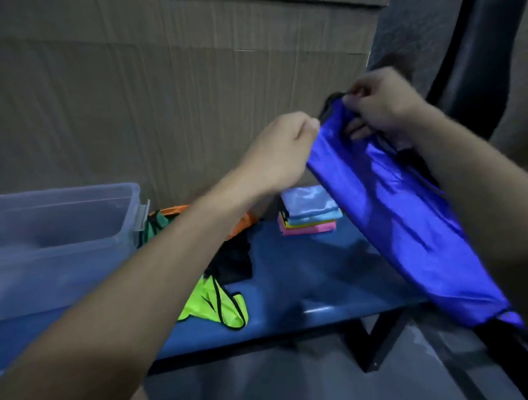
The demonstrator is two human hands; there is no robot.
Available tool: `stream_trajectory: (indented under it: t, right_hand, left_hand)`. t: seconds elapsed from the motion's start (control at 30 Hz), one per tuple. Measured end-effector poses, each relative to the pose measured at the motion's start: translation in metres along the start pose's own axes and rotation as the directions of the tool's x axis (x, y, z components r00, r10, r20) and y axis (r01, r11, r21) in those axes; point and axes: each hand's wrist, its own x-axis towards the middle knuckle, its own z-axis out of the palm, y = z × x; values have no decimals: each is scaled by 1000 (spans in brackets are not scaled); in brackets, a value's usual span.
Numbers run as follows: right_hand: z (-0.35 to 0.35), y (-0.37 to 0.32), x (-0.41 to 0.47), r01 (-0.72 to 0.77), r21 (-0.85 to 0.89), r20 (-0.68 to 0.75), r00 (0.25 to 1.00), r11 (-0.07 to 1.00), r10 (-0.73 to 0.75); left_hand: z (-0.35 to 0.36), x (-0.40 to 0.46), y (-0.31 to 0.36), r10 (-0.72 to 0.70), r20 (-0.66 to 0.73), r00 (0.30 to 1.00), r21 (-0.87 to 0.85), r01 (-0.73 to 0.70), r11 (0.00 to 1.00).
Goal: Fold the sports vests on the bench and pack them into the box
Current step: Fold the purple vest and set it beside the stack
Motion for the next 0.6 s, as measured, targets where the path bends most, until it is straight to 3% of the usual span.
stream_trajectory:
  t: [0.17, 0.37, 0.43, 0.47, 0.53, 0.6]
  right_hand:
    - [167, 41, 33, 7, -104, 186, 983, 995, 13]
    - [354, 62, -3, 73, -39, 364, 930, 997, -54]
    - [388, 60, -14, 65, -20, 398, 916, 998, -51]
    - [400, 61, -17, 59, -18, 404, 913, 998, -47]
    - [411, 62, -20, 66, -33, 427, 903, 997, -46]
    - [412, 62, -22, 108, -44, 487, 871, 993, -73]
  left_hand:
    - [-9, -73, -145, -312, -37, 949, 195, 313, 929]
    - [-18, -177, -250, -647, -128, 752, 409, 634, 656]
    - [-35, -191, -260, -631, -188, 752, 526, 620, 582]
    - [-42, -196, -262, -537, -204, 819, 627, 531, 571]
    - [-46, -205, -260, -347, -236, 908, 809, 382, 447]
    - [-35, -205, -256, -266, -215, 940, 856, 312, 411]
